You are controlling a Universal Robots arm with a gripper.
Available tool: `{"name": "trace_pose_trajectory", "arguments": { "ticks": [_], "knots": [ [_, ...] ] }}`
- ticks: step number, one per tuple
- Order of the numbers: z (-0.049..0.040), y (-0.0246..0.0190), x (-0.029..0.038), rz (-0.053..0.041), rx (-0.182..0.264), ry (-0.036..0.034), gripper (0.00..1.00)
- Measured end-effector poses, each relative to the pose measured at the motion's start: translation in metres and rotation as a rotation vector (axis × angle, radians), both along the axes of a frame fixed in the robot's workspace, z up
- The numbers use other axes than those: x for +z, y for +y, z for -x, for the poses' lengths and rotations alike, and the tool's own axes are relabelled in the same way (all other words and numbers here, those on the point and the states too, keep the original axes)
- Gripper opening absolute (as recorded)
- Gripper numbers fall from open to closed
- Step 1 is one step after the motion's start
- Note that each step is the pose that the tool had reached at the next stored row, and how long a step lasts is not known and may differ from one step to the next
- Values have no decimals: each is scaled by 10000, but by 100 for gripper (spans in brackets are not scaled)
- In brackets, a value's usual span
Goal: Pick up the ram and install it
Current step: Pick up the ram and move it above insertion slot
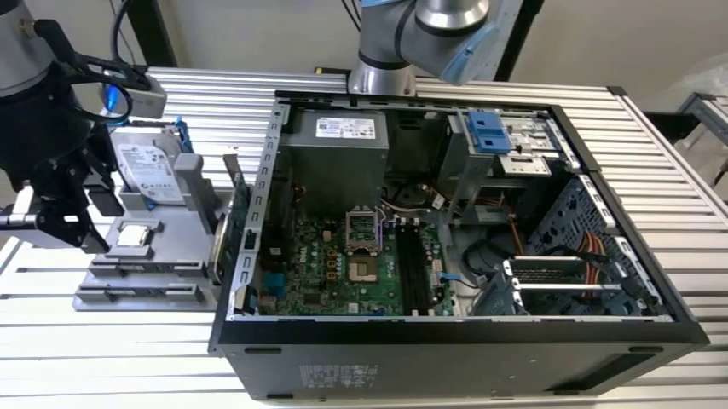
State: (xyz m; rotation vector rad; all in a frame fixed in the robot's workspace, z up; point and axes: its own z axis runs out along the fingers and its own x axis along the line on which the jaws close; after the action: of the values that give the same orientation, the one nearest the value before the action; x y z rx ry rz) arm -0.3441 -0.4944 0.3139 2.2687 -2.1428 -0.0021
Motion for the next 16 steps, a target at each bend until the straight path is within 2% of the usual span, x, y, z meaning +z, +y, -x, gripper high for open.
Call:
{"name": "trace_pose_trajectory", "arguments": {
  "ticks": [16],
  "knots": [
    [0,0,-133,6,23,0,100]
  ]
}}
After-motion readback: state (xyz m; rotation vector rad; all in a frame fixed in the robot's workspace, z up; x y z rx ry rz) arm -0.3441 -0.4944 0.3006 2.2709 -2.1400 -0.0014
